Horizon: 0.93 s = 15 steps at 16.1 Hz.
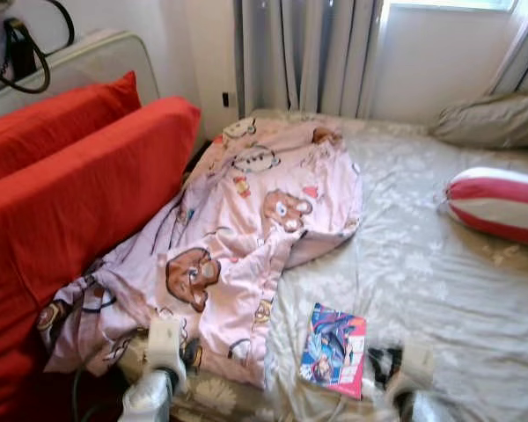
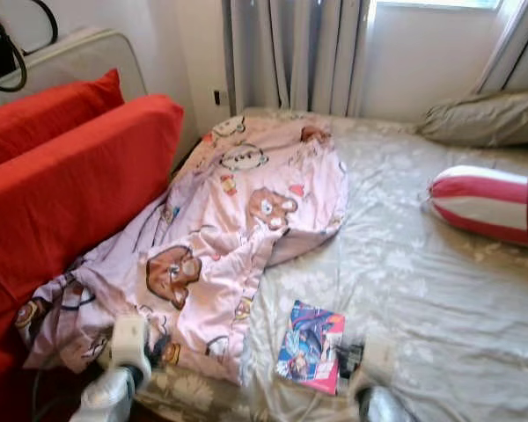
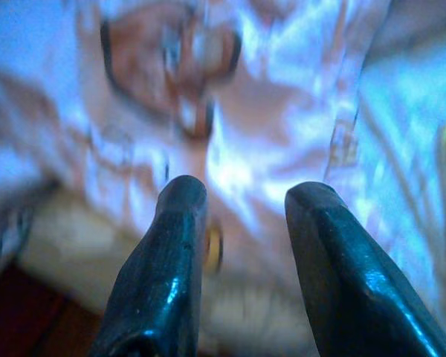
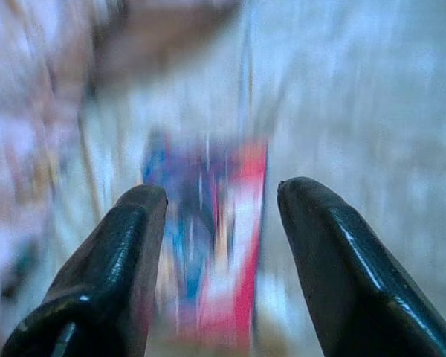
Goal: Clean up the room
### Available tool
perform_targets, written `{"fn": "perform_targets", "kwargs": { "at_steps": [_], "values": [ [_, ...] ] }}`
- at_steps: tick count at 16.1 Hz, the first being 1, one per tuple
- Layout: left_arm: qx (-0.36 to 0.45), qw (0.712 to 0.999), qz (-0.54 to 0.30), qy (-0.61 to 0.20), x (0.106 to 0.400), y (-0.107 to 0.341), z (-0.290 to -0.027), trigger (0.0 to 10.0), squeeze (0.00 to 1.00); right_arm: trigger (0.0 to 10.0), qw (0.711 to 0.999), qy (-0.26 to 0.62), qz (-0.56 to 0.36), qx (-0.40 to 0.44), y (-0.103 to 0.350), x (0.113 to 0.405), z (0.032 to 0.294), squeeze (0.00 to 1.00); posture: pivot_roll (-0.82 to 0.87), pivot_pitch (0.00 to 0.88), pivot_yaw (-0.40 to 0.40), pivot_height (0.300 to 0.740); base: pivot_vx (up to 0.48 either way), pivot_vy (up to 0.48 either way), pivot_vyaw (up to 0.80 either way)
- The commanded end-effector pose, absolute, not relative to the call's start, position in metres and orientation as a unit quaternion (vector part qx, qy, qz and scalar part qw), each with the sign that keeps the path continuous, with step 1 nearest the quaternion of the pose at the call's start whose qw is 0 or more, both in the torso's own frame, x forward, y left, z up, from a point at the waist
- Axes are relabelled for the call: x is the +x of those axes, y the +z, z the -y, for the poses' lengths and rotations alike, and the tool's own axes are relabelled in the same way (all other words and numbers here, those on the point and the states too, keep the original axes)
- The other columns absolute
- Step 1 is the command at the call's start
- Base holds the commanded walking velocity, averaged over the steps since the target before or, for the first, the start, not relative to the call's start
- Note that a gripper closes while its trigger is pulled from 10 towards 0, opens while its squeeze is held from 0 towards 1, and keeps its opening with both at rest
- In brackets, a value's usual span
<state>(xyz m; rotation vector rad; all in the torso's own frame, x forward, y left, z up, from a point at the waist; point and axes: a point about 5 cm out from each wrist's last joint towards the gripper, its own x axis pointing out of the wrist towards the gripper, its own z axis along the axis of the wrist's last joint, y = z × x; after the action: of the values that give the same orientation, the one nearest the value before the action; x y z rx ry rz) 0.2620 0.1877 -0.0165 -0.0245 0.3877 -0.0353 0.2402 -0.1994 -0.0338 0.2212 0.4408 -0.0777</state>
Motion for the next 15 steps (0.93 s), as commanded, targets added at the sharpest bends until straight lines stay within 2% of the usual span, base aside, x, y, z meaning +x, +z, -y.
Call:
{"fn": "perform_targets", "kwargs": {
  "at_steps": [1, 5, 7, 10, 15],
  "values": [
    [-0.024, 0.989, -0.140, -0.030, 0.269, -0.003, -0.186, 10.0, 0.00, 10.0, 0.984, -0.042, -0.135, 0.104, -0.009, 0.261, 0.203, 0.00, -0.01, 0.031, 0.005, 0.740, 0.000, 0.000, 0.00],
    [-0.018, 0.998, -0.031, -0.042, 0.272, 0.024, -0.186, 10.0, 0.00, 10.0, 0.993, -0.044, -0.052, 0.101, 0.013, 0.267, 0.203, 0.00, -0.01, 0.020, 0.002, 0.740, 0.000, 0.000, 0.00],
    [-0.007, 0.999, 0.007, -0.032, 0.268, 0.037, -0.197, 10.0, 0.00, 10.0, 0.995, -0.034, -0.024, 0.086, 0.019, 0.262, 0.202, 0.00, -0.02, 0.006, -0.002, 0.740, 0.000, 0.000, 0.00],
    [-0.001, 0.999, 0.034, -0.025, 0.266, 0.050, -0.213, 10.0, 0.00, 10.0, 0.996, -0.036, -0.019, 0.078, 0.019, 0.252, 0.208, 0.00, -0.02, 0.000, -0.007, 0.740, 0.000, 0.000, 0.00],
    [-0.003, 0.999, 0.022, -0.039, 0.266, 0.049, -0.213, 10.0, 0.00, 10.0, 0.998, -0.018, -0.017, 0.058, 0.024, 0.255, 0.204, 0.00, -0.03, 0.000, -0.001, 0.740, 0.000, 0.000, 0.00]
  ]
}}
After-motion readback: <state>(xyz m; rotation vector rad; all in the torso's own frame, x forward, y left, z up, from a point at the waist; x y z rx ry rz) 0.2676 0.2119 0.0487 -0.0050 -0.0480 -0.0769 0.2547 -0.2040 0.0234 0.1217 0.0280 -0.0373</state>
